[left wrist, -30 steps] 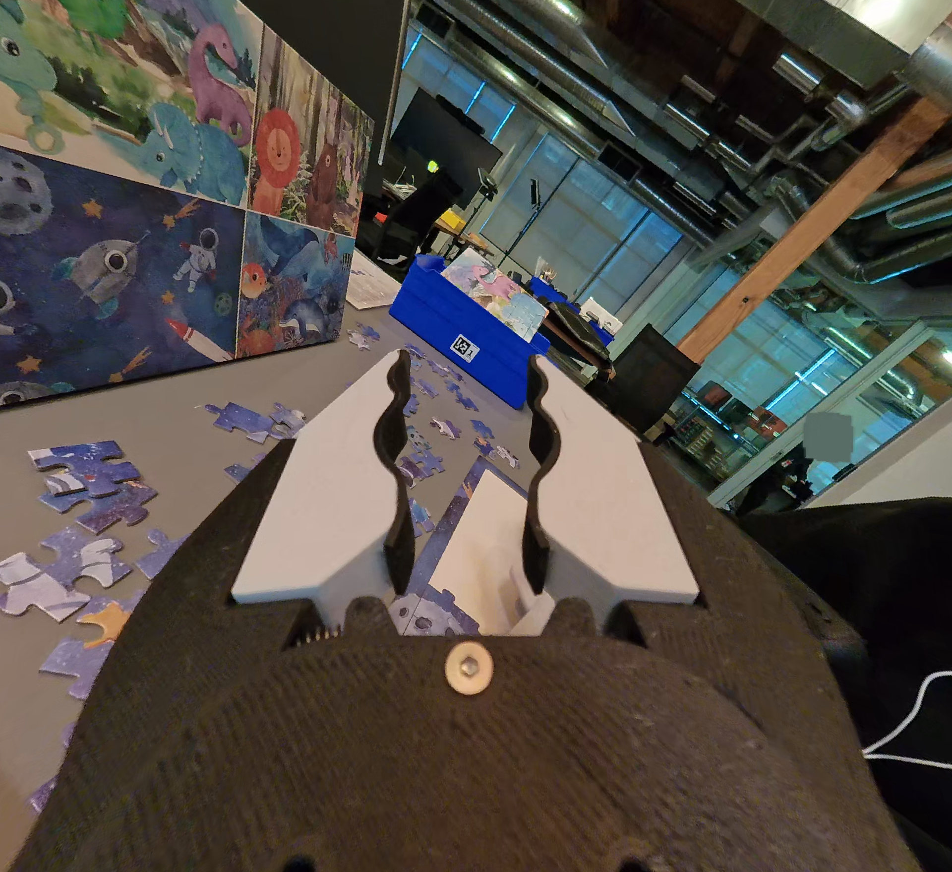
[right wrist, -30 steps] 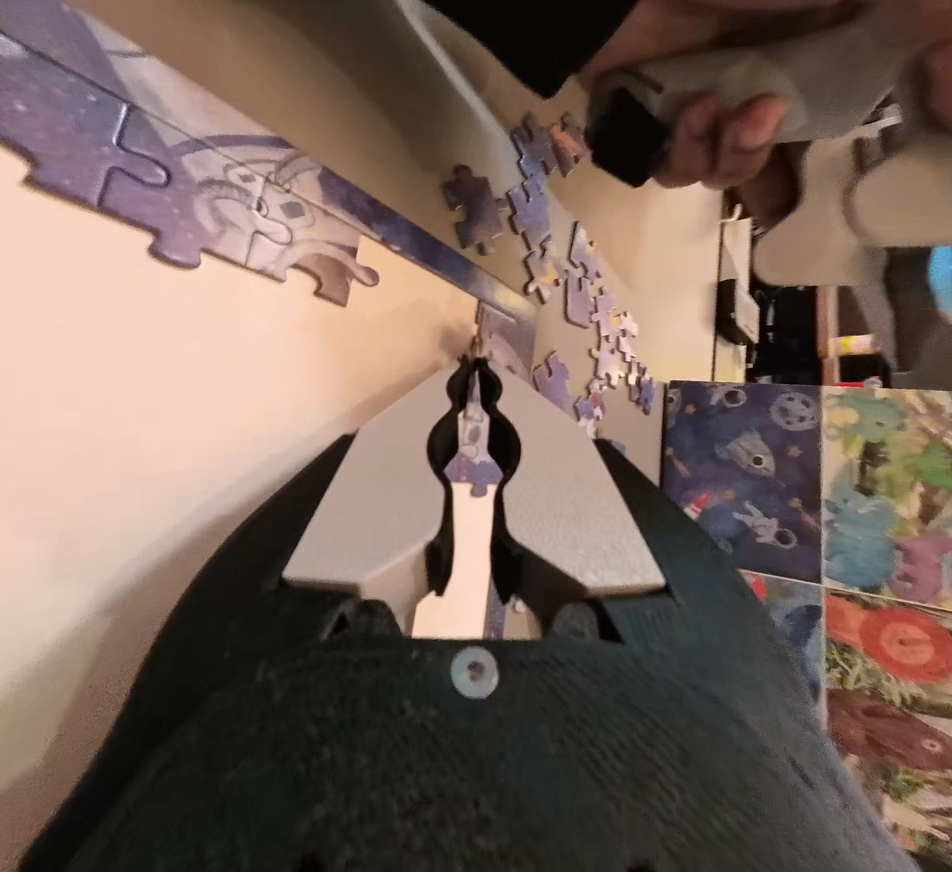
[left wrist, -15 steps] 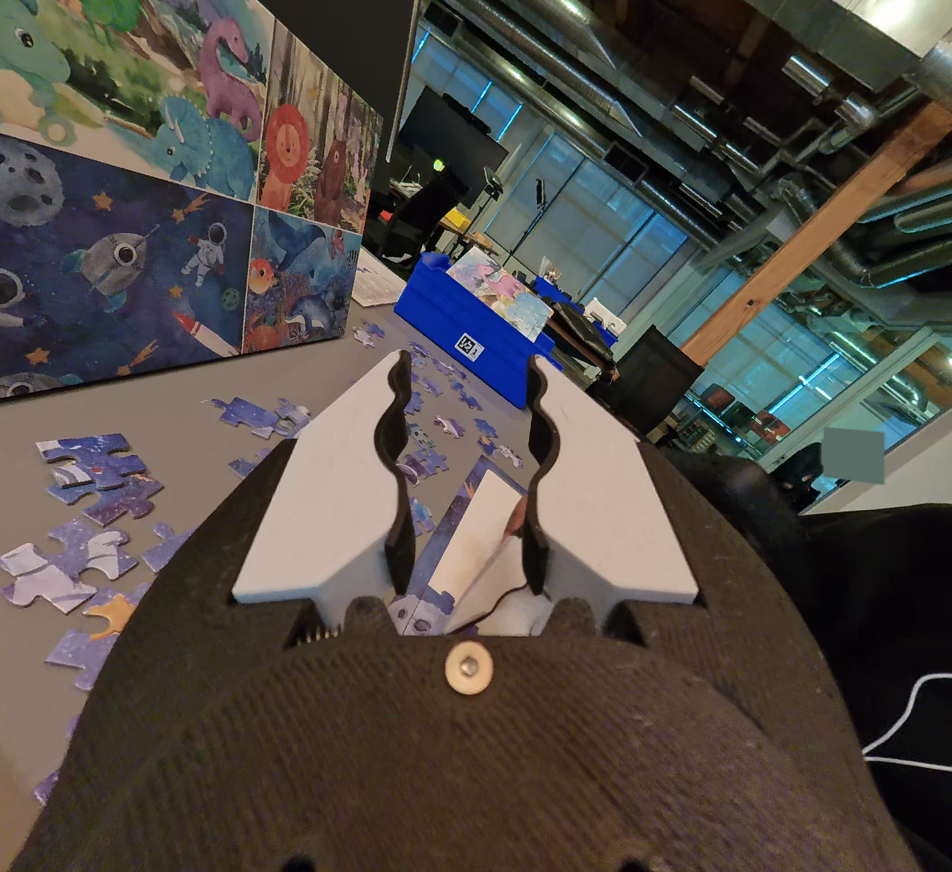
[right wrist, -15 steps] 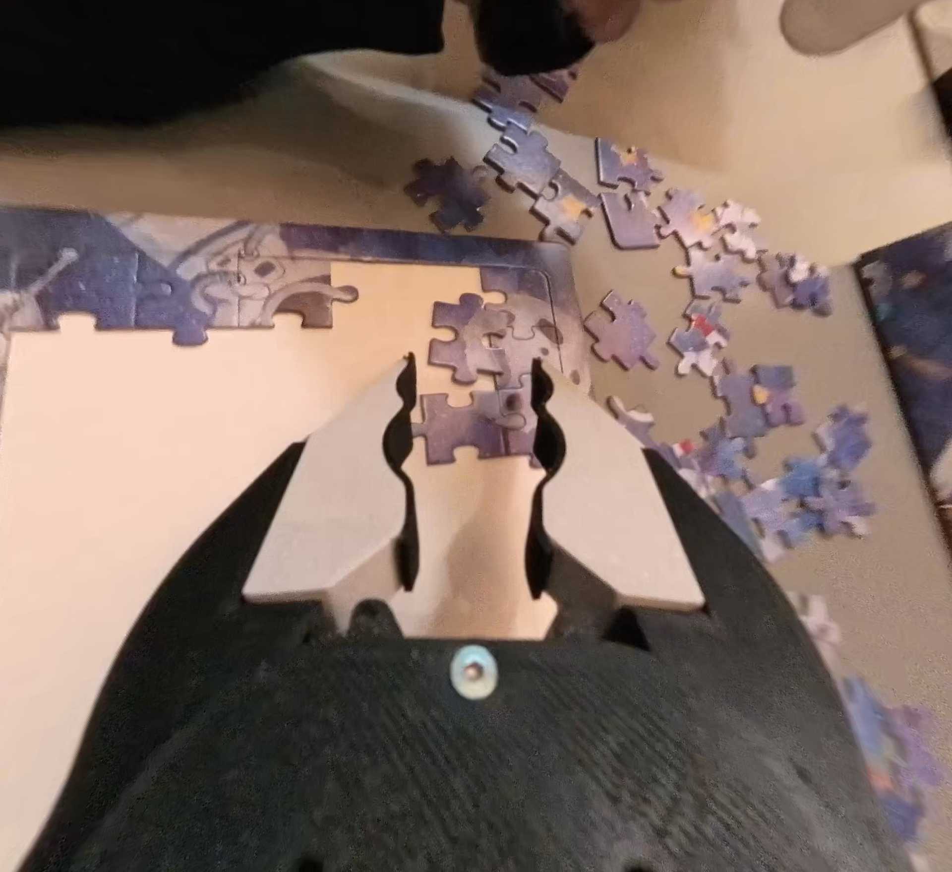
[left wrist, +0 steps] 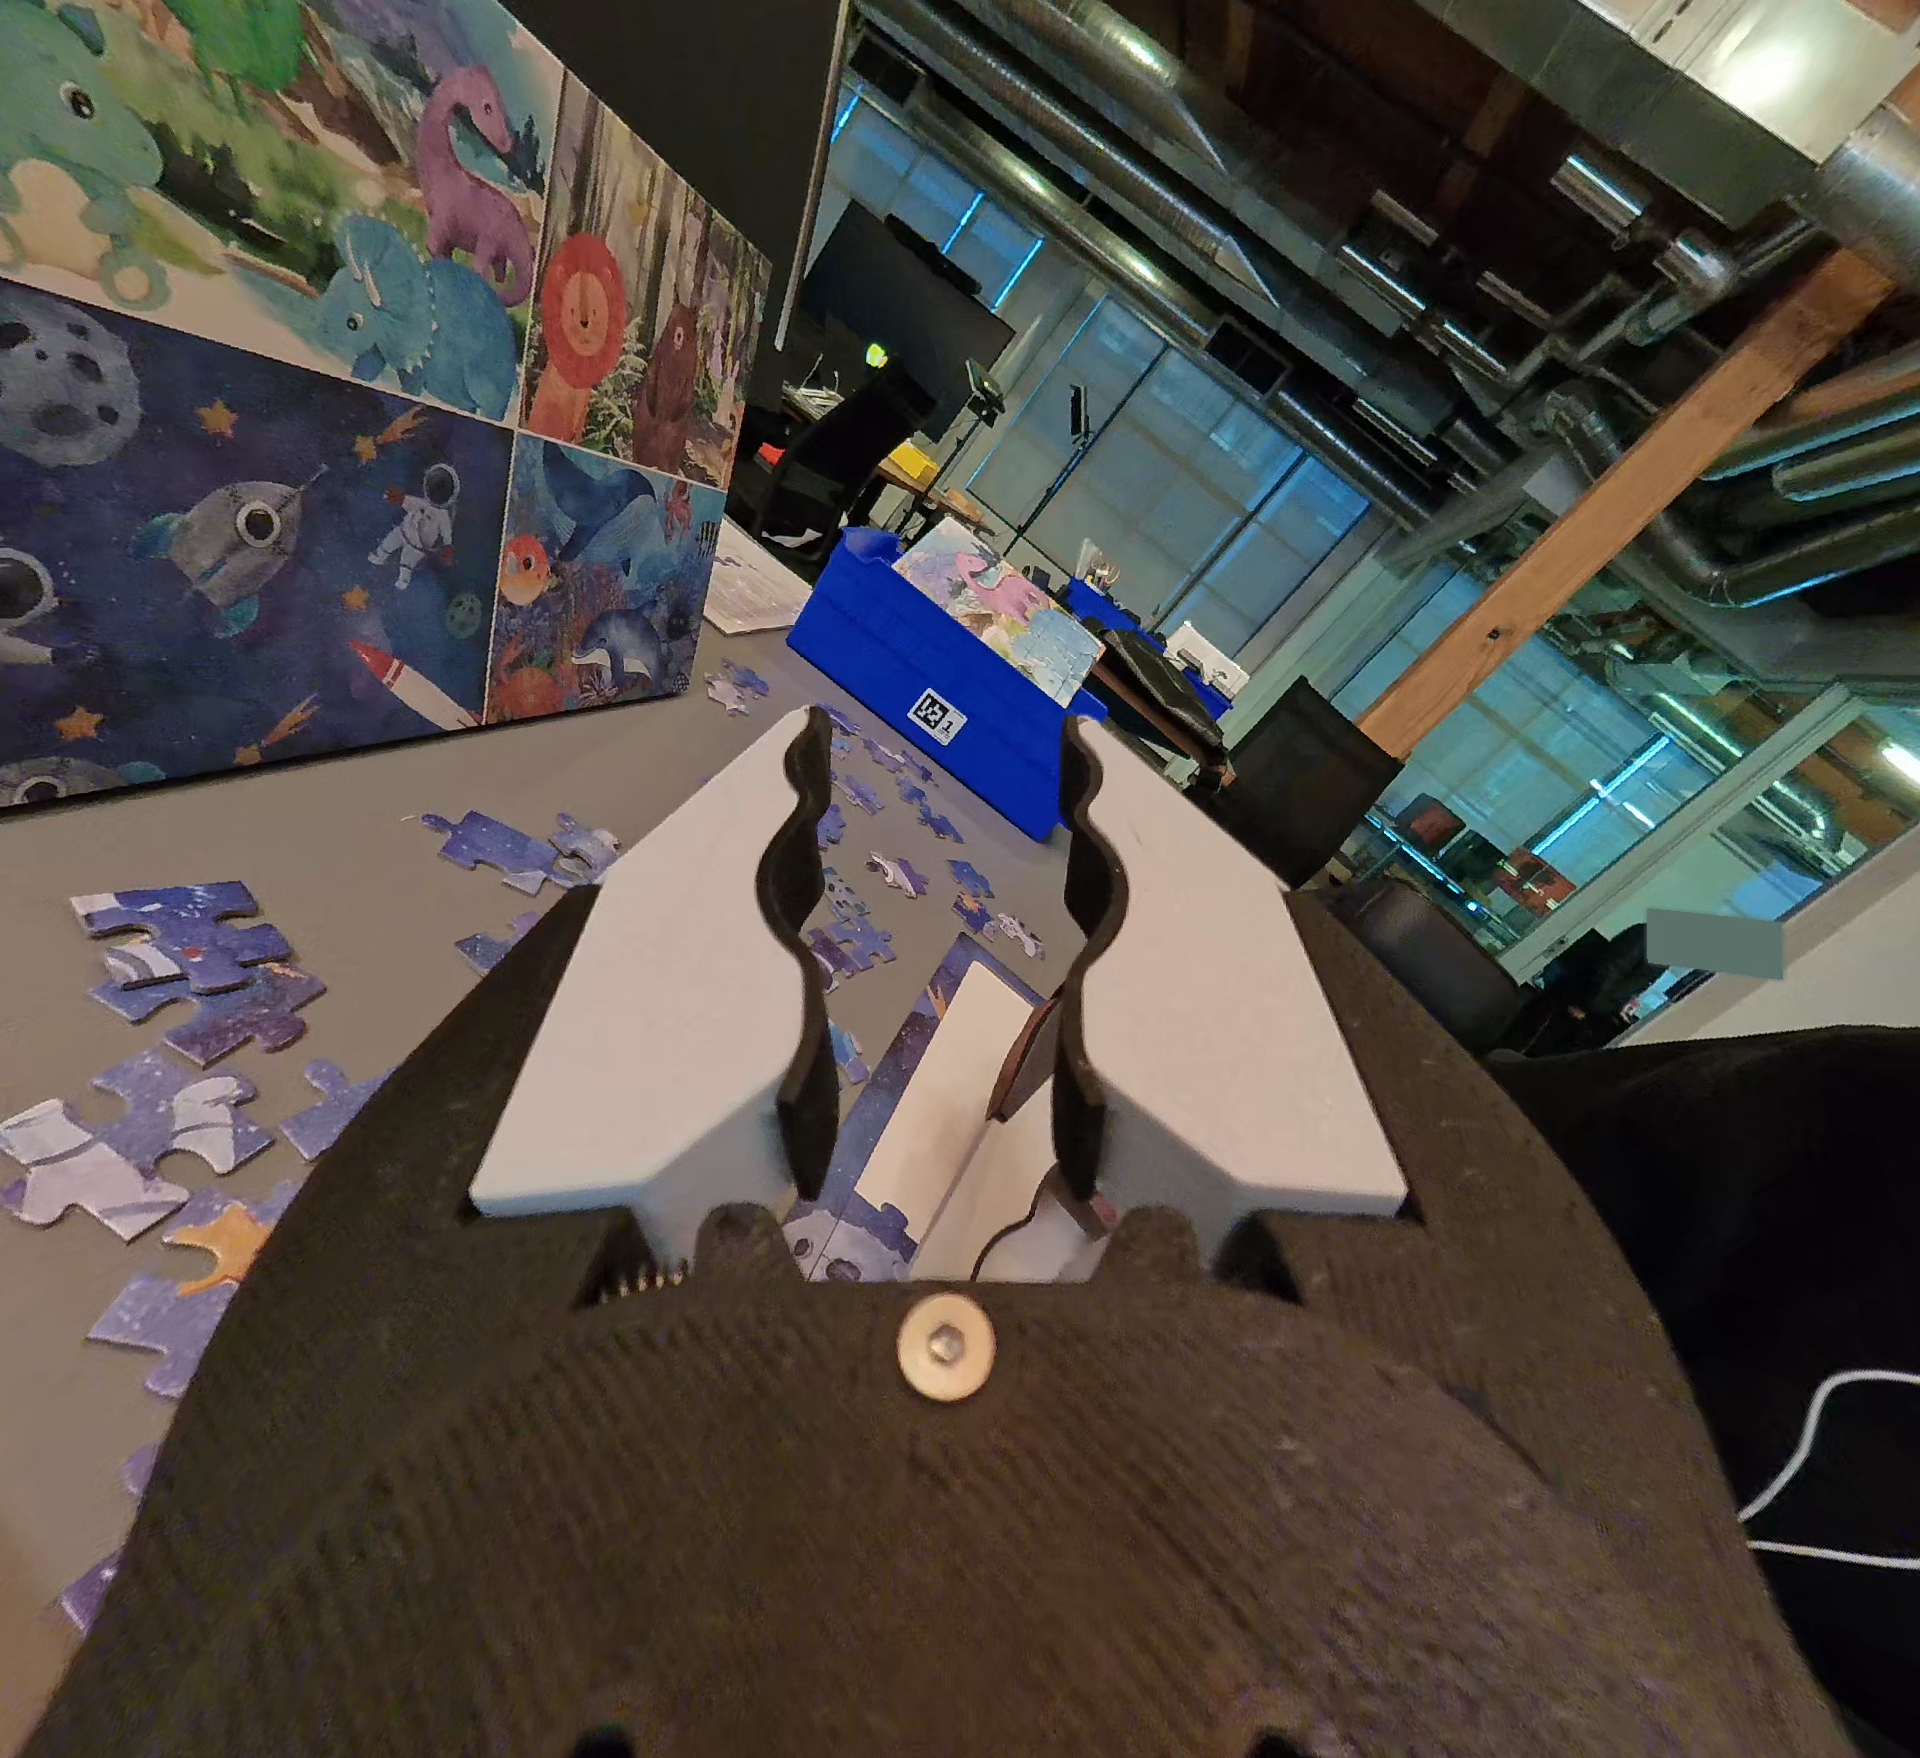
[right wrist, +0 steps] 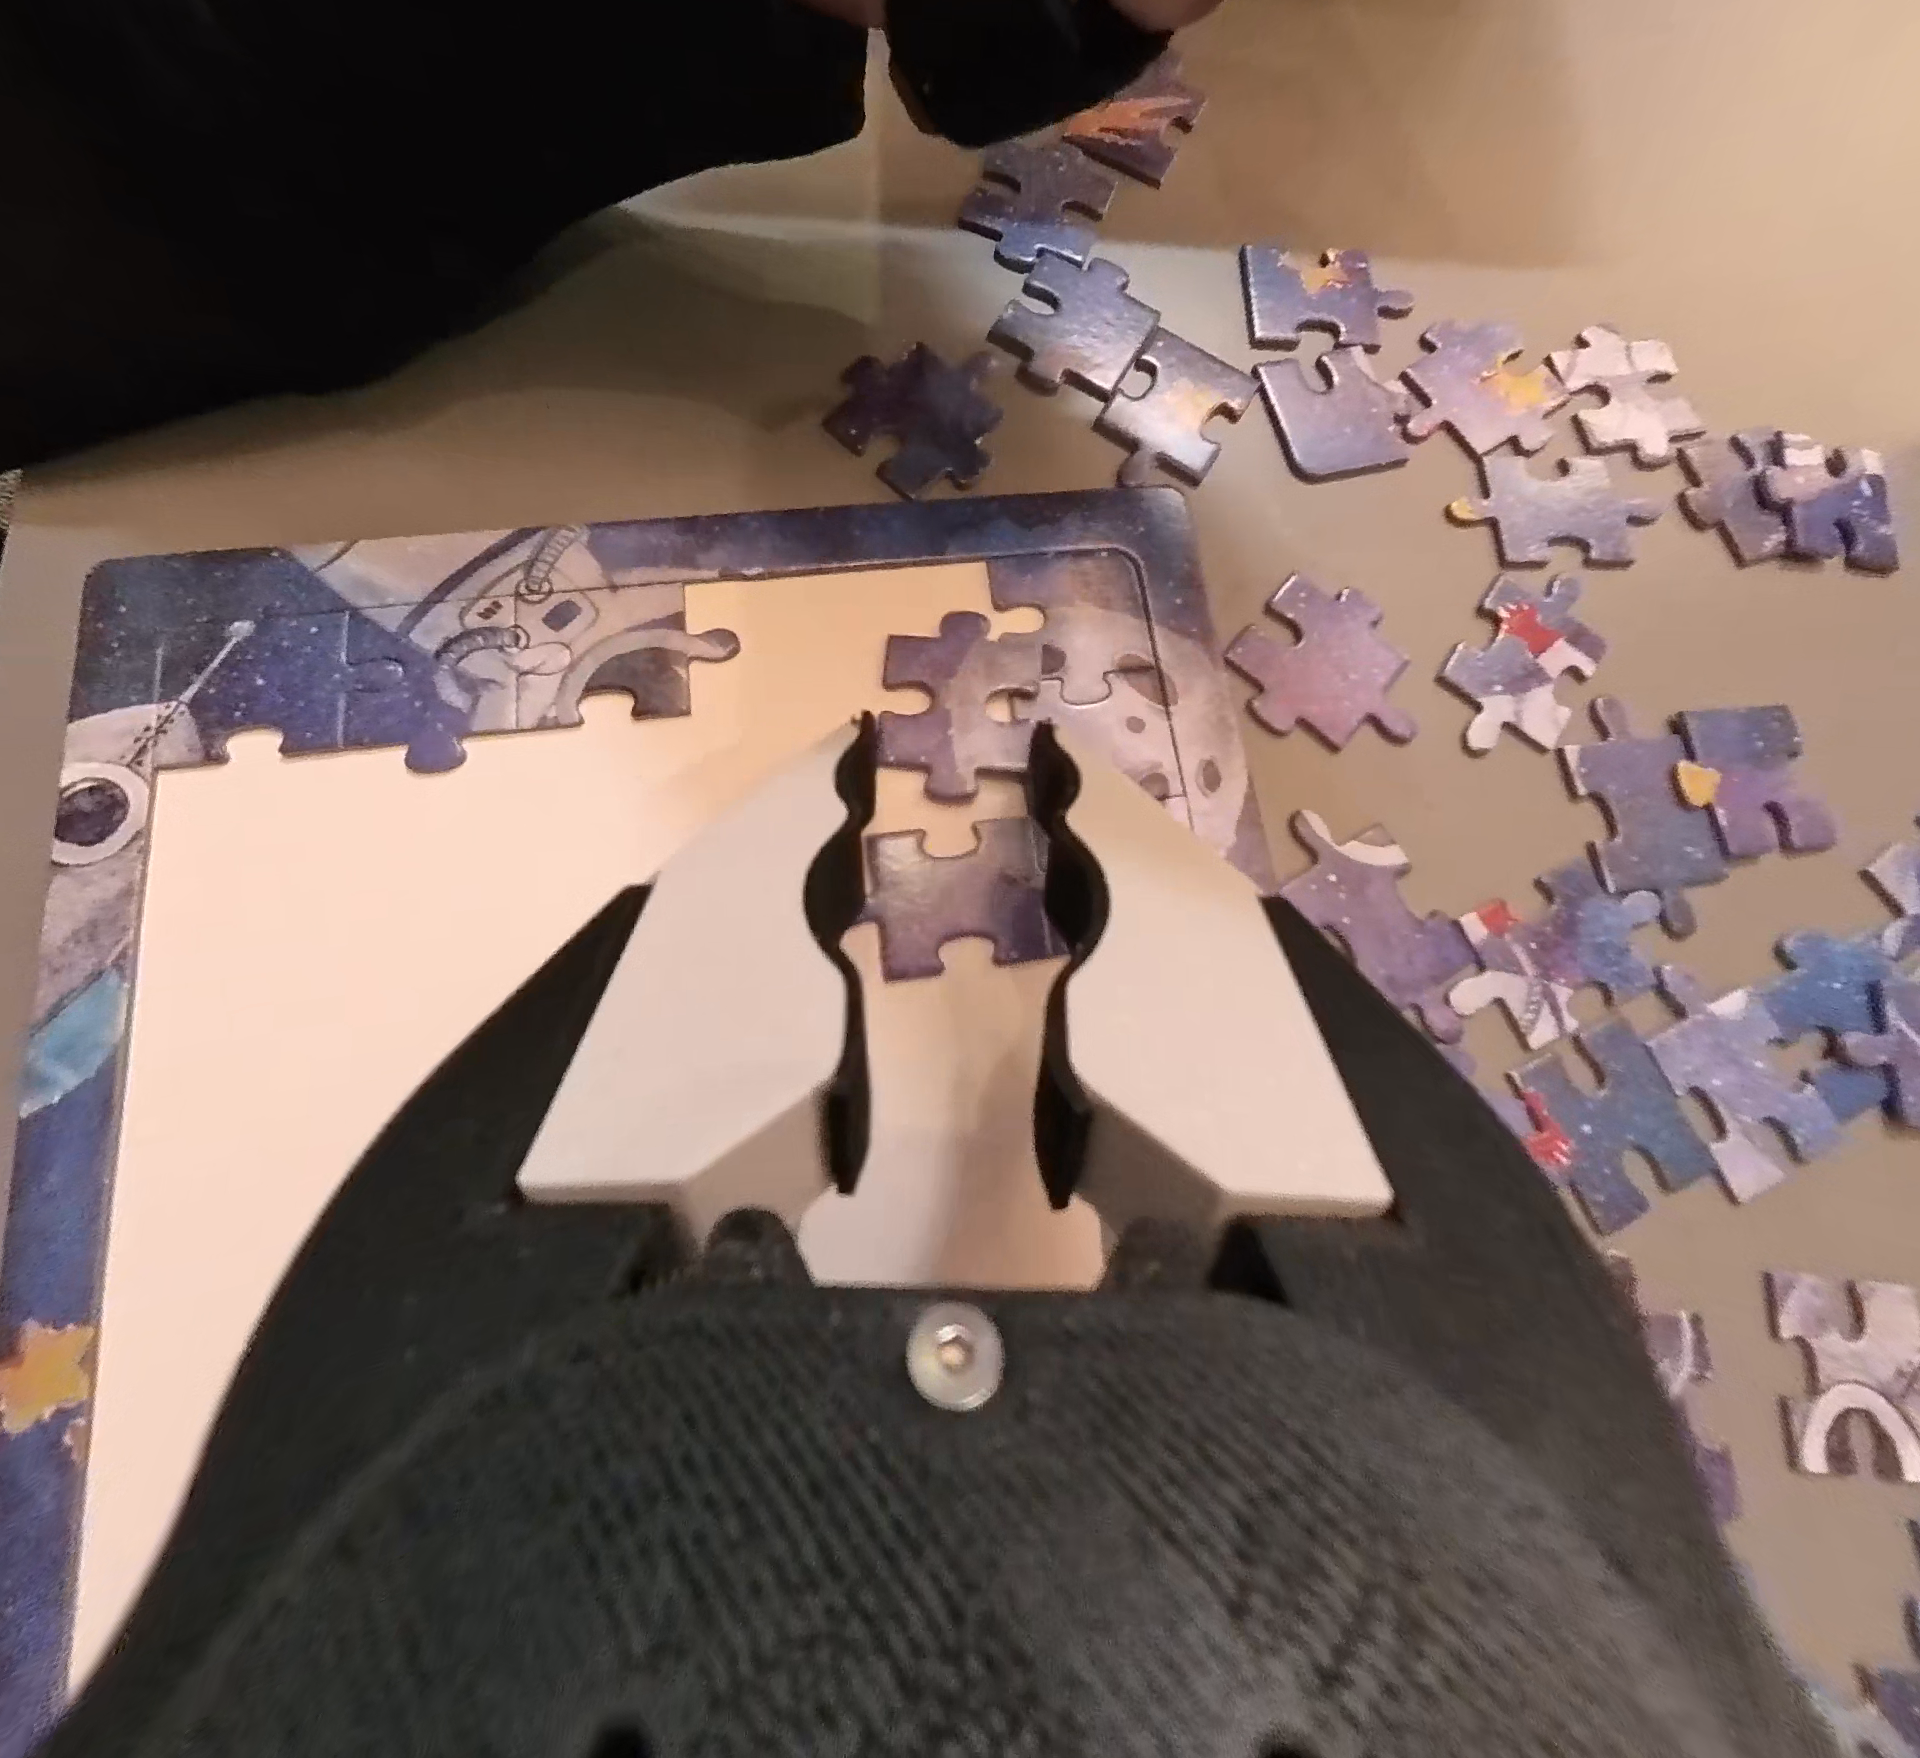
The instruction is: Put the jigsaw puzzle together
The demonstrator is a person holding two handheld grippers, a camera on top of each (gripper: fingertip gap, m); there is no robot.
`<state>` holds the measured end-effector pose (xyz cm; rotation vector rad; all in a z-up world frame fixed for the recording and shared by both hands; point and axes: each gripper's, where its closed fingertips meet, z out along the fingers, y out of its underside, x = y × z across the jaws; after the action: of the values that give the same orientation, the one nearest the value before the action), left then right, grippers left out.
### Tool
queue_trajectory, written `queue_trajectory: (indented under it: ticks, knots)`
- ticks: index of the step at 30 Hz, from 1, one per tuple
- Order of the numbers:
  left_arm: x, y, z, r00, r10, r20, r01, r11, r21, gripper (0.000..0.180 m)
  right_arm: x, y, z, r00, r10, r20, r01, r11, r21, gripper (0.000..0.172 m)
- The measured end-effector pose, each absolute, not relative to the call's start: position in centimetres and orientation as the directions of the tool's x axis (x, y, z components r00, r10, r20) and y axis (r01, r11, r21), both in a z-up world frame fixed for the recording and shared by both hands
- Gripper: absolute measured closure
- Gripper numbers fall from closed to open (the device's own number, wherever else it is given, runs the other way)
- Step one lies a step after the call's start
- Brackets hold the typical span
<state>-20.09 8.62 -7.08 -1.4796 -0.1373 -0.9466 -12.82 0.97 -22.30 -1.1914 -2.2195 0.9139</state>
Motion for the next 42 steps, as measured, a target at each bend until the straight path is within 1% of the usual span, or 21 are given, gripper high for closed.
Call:
queue_trajectory:
  ticks: [7,11,21,28,33,42]
  knots:
    - [-20.1,8.6,-7.0,0.646,-0.453,0.615,0.608,-0.181,-0.773,0.139,-11.8,0.7,-21.5,-0.569,0.822,0.023,0.539,0.394,-0.744,0.143]
    - [-20.1,8.6,-7.0,0.645,-0.453,0.615,0.609,-0.181,-0.772,0.139,-11.4,1.2,-22.1,-0.589,0.806,0.056,0.532,0.44,-0.723,0.143]
    - [-20.4,8.6,-7.0,0.64,-0.45,0.623,0.62,-0.177,-0.765,0.139,-11.9,1.4,-22.2,-0.614,0.786,0.071,0.515,0.467,-0.719,0.141]
    - [-20.5,8.4,-6.7,0.622,-0.461,0.632,0.637,-0.17,-0.752,0.139,-11.8,1.1,-21.8,-0.622,0.78,0.059,0.507,0.459,-0.729,0.137]
    - [-20.5,8.4,-6.8,0.622,-0.461,0.633,0.639,-0.17,-0.75,0.139,-11.6,0.8,-22.3,-0.634,0.773,0.04,0.521,0.464,-0.716,0.135]
    - [-20.6,8.4,-6.7,0.617,-0.462,0.637,0.646,-0.165,-0.745,0.139,-11.7,0.7,-21.6,-0.631,0.774,0.047,0.501,0.453,-0.737,0.137]
